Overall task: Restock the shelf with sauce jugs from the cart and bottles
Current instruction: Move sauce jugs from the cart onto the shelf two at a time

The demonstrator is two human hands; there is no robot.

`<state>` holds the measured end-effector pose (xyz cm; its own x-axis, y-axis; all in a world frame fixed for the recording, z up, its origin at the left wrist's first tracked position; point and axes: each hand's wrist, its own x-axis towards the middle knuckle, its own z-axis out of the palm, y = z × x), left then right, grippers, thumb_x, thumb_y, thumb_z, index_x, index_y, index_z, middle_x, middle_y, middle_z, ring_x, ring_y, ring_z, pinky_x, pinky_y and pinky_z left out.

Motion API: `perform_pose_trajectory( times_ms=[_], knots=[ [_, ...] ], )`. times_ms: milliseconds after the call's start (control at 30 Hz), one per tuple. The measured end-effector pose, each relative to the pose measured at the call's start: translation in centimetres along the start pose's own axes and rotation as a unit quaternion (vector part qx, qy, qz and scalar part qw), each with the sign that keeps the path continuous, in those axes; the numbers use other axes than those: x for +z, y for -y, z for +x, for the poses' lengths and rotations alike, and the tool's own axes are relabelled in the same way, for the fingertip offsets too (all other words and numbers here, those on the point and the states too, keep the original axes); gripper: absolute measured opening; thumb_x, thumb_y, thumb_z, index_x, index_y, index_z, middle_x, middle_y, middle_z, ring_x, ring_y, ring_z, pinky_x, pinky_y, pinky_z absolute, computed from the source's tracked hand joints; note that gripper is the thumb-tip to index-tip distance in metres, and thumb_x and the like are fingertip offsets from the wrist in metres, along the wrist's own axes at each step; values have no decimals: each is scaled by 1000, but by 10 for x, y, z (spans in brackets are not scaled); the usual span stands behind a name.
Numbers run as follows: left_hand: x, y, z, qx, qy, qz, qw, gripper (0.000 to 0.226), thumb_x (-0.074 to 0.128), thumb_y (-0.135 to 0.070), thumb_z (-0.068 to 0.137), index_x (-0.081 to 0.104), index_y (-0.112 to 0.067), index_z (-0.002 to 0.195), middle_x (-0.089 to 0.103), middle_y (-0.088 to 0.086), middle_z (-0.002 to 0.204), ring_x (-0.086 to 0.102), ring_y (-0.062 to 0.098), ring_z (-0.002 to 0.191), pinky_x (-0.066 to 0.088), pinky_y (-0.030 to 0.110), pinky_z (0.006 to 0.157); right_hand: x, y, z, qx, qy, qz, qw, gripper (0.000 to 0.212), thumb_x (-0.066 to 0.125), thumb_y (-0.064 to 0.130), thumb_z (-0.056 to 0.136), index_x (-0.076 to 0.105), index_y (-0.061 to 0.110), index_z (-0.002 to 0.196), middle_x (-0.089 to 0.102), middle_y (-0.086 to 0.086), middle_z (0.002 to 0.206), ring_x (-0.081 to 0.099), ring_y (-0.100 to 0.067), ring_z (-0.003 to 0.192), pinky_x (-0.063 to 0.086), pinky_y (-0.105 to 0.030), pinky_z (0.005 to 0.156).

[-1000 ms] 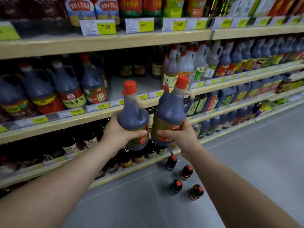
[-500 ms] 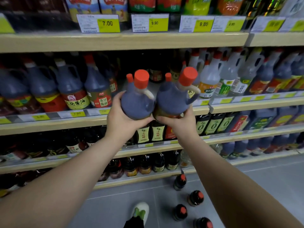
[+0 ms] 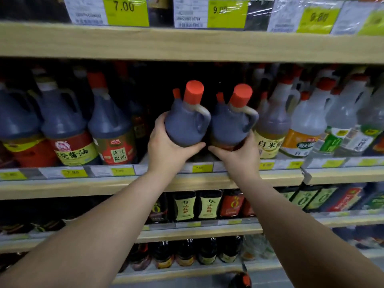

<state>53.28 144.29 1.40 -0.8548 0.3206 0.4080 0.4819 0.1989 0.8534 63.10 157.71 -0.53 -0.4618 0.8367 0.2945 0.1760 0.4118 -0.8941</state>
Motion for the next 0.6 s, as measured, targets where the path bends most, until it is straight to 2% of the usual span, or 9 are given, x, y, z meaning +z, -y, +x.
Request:
perform_pose_trajectory(
  times_ms=[167, 267, 367, 467, 533, 600],
  knots=[
    [10, 10, 11, -50, -27, 13, 998, 99, 91, -45, 48, 43, -23, 133, 59, -5, 125, 55, 14, 115, 44, 25, 91, 15, -4, 9, 8, 6, -115, 993, 94, 79, 62, 56, 45, 25, 135, 67, 1, 116, 60, -27, 111, 50, -37, 88],
    [15, 9, 19, -97, -27, 17, 995, 99, 89, -48, 50, 43, -21, 133, 60, -4, 125, 56, 18, 116, 46, 31, 94, 19, -3, 10, 5, 10, -146, 989, 93, 76, 65, 59, 45, 20, 134, 69, -3, 112, 62, -29, 108, 48, -42, 93],
    [14, 7, 21, -103, -4, 32, 994, 104, 88, -51, 51, 40, -21, 138, 58, -3, 129, 55, 19, 118, 47, 36, 98, 18, -6, 6, -27, 15, -171, 985, 97, 72, 67, 64, 40, 13, 138, 67, -8, 116, 60, -31, 110, 46, -45, 95],
    [3, 9, 16, -101, 35, 54, 993, 108, 86, -54, 54, 34, -21, 143, 54, -3, 136, 51, 19, 124, 45, 36, 101, 17, -6, -13, -65, -31, -151, 986, 90, 73, 48, 77, 32, 5, 144, 52, -14, 134, 46, -32, 125, 37, -48, 106],
    [-9, 13, 8, -107, 47, 80, 990, 108, 83, -57, 56, 33, -21, 145, 54, -1, 137, 52, 18, 124, 45, 35, 101, 18, -4, -33, -124, -83, -126, 981, 70, 70, 32, 80, 41, 2, 137, 51, -15, 129, 43, -30, 122, 35, -44, 105],
    [-21, 20, -2, -115, 51, 114, 986, 95, 80, -57, 63, 39, -20, 141, 60, 1, 129, 57, 17, 118, 47, 32, 96, 22, -2, -50, -182, -60, -109, 975, 53, 65, 22, 80, 51, 3, 127, 55, -13, 119, 47, -27, 112, 37, -40, 99]
  ],
)
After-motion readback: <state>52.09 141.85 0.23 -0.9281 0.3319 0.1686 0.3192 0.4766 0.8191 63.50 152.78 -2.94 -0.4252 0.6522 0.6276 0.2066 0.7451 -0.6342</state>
